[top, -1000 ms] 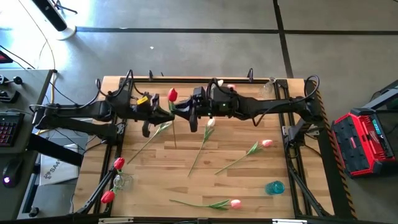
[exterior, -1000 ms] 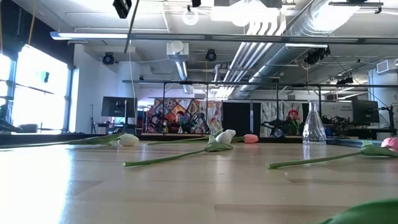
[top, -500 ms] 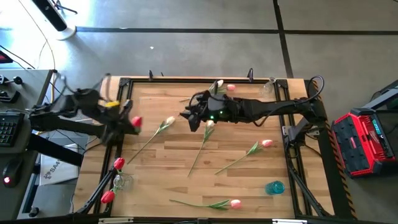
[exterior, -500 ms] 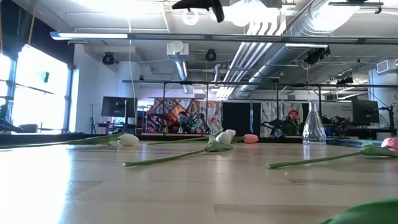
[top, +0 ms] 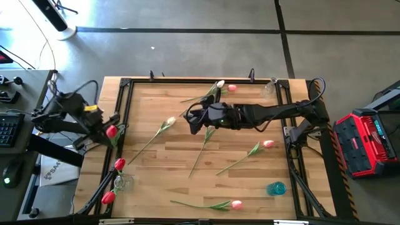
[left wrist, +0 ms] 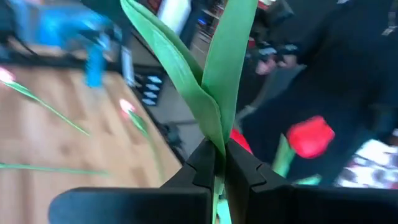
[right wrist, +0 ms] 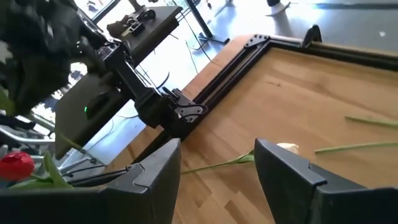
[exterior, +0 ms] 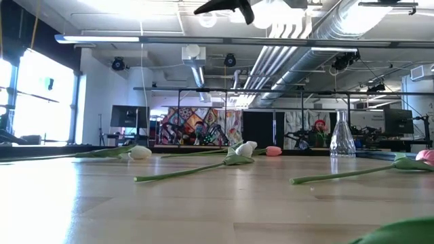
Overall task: Sort flowers into vase by color
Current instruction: Put the red tulip into the bottom transparent vase
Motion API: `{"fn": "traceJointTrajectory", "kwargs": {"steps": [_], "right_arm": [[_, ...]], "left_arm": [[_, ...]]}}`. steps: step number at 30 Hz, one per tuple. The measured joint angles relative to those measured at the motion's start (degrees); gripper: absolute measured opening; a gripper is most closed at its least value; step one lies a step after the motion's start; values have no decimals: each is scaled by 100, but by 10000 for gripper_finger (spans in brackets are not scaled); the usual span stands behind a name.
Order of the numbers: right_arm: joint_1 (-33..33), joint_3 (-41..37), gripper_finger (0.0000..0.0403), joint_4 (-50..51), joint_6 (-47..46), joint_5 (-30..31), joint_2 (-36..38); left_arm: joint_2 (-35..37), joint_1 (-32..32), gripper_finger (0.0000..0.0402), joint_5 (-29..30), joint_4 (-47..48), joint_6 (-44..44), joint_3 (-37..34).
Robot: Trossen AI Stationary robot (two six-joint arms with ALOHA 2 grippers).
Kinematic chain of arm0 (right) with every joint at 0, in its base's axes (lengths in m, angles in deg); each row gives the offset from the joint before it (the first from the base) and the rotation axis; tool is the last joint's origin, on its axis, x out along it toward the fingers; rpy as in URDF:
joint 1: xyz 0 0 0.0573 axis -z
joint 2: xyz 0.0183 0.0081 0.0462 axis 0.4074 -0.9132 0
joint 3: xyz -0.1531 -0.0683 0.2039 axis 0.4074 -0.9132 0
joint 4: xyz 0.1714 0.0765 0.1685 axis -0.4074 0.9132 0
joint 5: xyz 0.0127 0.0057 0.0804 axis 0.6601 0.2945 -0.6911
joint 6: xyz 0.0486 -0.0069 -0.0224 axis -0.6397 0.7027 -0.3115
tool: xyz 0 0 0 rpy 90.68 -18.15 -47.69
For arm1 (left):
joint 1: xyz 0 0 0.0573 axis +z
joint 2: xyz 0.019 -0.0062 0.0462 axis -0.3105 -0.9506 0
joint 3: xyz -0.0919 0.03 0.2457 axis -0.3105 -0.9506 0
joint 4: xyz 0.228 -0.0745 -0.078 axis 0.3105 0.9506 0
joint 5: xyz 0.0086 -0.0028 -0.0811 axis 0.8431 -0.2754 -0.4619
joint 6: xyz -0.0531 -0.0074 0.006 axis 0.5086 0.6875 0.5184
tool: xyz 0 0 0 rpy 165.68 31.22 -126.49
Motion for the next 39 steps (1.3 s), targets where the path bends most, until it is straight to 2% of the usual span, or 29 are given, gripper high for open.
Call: {"fn": "traceJointTrajectory", "kwargs": {"steps": [5, 13, 18, 26, 29, 39], "right_arm": [[-159, -2, 193, 224, -303, 149, 0], [-414, -4, 193, 706, -849, 534, 0], [-446, -4, 193, 758, -870, 596, 0], [-599, -4, 193, 848, -879, 703, 0], [-610, -4, 193, 942, -879, 701, 0], [-605, -4, 193, 1058, -1002, 703, -2]], "left_arm": [[13, 0, 3, -723, -540, 254, -544], [16, -7, 3, -1019, -1575, 499, -628], [40, -105, 3, -1034, -1613, 738, -758], [257, -563, 3, -414, -2216, 840, -1118], [266, -750, 3, -346, -2530, 989, -1272], [264, -1339, 3, 158, -2496, 744, -1579]]}}
